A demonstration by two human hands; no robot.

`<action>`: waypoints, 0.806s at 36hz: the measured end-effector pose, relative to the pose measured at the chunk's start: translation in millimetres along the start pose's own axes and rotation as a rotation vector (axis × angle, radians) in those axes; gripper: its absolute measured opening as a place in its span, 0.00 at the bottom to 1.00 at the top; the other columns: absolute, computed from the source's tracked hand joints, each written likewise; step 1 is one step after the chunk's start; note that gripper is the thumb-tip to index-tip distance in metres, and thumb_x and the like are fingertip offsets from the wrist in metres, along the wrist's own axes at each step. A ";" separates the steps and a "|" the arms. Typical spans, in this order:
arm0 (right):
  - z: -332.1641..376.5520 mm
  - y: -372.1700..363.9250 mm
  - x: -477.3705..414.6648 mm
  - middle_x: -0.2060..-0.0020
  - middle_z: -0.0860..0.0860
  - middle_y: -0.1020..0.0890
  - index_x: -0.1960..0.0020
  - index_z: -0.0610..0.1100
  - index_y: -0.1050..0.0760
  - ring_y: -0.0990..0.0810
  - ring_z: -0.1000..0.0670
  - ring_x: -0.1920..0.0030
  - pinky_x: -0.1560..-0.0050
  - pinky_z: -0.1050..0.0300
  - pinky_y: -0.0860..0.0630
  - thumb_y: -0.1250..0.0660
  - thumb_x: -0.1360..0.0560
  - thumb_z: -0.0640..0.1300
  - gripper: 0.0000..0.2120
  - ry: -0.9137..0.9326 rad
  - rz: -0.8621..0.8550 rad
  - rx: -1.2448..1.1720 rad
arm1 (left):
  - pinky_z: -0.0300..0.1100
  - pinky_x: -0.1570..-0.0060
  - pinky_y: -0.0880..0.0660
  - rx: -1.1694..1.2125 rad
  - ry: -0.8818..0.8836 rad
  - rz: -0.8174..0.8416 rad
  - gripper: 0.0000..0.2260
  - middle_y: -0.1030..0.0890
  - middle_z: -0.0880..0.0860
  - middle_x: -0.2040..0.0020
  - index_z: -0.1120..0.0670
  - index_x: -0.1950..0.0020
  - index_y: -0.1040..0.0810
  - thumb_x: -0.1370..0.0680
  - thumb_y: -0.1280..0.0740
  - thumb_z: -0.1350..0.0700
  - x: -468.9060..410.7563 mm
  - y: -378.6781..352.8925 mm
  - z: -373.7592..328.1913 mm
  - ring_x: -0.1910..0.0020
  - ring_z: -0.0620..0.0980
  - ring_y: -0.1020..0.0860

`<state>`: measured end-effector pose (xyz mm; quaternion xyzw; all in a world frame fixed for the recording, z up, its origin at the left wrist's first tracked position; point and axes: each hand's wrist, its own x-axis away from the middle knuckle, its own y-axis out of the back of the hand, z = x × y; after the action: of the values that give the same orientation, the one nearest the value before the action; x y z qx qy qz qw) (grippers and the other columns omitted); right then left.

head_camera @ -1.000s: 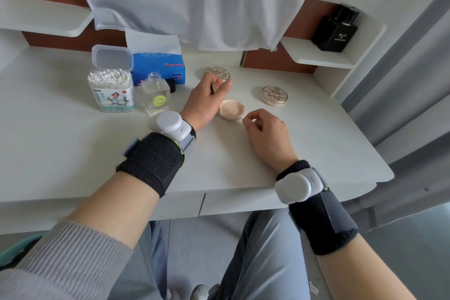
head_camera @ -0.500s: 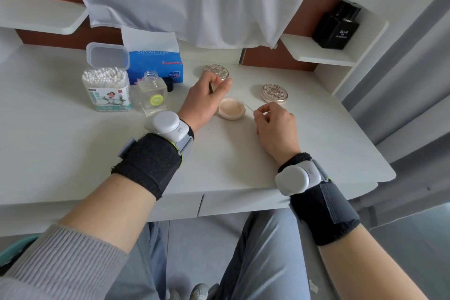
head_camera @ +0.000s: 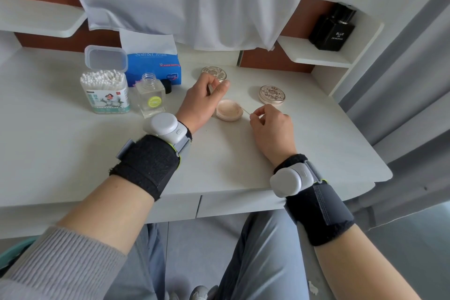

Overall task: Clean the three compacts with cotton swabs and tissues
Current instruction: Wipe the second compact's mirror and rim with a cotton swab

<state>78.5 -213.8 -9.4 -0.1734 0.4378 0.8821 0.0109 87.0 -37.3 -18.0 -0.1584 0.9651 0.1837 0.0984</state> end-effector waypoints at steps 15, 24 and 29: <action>-7.8 2.8 2.9 0.65 0.49 0.21 0.52 0.41 0.24 0.23 0.43 0.57 0.58 0.56 0.34 0.38 0.24 0.43 0.07 -0.110 -0.109 -0.055 | 0.44 0.50 0.29 -0.011 -0.008 0.005 0.20 0.20 0.59 0.52 0.53 0.51 0.28 0.28 0.40 0.38 1.0 0.6 -0.5 0.53 0.56 0.23; -10.4 1.4 1.7 0.68 0.53 0.18 0.53 0.47 0.27 0.20 0.45 0.61 0.54 0.51 0.24 0.41 0.23 0.41 0.05 -0.075 -0.062 -0.168 | 0.43 0.52 0.29 -0.012 -0.012 0.011 0.17 0.20 0.59 0.53 0.53 0.51 0.29 0.25 0.39 0.39 1.6 0.8 -0.4 0.53 0.55 0.23; -11.5 2.5 -0.5 0.67 0.52 0.18 0.46 0.44 0.24 0.20 0.47 0.61 0.50 0.52 0.25 0.40 0.22 0.40 0.08 -0.063 -0.020 -0.168 | 0.44 0.52 0.29 0.007 -0.008 0.003 0.17 0.20 0.58 0.54 0.52 0.52 0.29 0.26 0.39 0.39 2.2 0.4 -1.3 0.57 0.52 0.24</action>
<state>82.0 -224.2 -13.8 -0.1502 0.3597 0.9207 0.0191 84.7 -38.0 -17.2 -0.1560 0.9656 0.1812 0.1023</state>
